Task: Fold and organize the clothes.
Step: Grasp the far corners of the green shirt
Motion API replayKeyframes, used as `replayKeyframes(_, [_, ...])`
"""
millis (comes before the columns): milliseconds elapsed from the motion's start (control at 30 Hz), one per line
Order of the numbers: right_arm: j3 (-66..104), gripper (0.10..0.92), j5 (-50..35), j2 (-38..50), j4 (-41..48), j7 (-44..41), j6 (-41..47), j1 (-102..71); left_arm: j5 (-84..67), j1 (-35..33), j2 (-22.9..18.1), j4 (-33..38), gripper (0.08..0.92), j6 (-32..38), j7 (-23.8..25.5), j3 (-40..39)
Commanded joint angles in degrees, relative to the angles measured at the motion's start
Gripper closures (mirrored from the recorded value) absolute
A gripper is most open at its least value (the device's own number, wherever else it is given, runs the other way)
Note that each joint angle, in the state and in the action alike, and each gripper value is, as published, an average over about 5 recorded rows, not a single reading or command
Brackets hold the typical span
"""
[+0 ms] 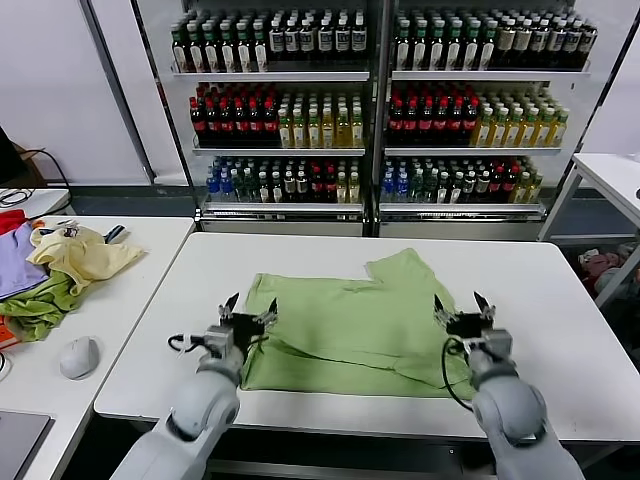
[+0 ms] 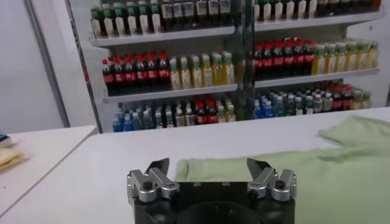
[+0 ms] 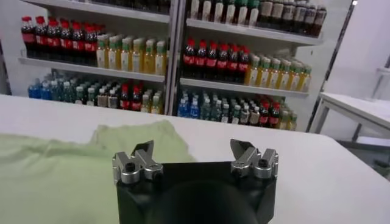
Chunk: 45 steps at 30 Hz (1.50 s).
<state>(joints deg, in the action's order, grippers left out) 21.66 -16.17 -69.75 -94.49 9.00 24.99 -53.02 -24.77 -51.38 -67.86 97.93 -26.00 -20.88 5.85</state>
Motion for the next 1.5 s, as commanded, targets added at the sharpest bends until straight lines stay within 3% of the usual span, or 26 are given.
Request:
replayKeyframes(33, [-7.2, 0.203, -0.5, -2.6, 25.0, 0.7, 0.9, 20.7, -2.4, 17.1, -2.8, -22.7, 0.177, 0.0, -1.1, -6.5])
replayKeyframes(500, [-7.6, 0.203, 0.0, -8.9, 44.6, -0.6, 0.5, 31.8, -6.2, 22.0, -5.3, -32.0, 0.177, -1.5, -1.8, -7.3])
replayKeyframes(867, [-8.0, 0.222, 1.0, -10.9, 51.5, -3.0, -0.7, 33.3, -9.7, 20.9, -5.5, -31.0, 0.183, -2.8, -1.5, -7.3])
replayKeyframes(1267, [-8.6, 0.530, -1.3, -9.4, 47.5, -5.2, 1.0, 30.5, -11.7, 18.1, -4.8, -28.7, 0.493, -2.3, -0.5, -7.1])
replayKeyframes(1500, [-8.4, 0.738, -3.5, -6.5, 38.0, -7.3, -2.4, 23.8, -14.4, 15.0, -3.2, -23.8, 0.701, 4.7, 1.1, -5.3])
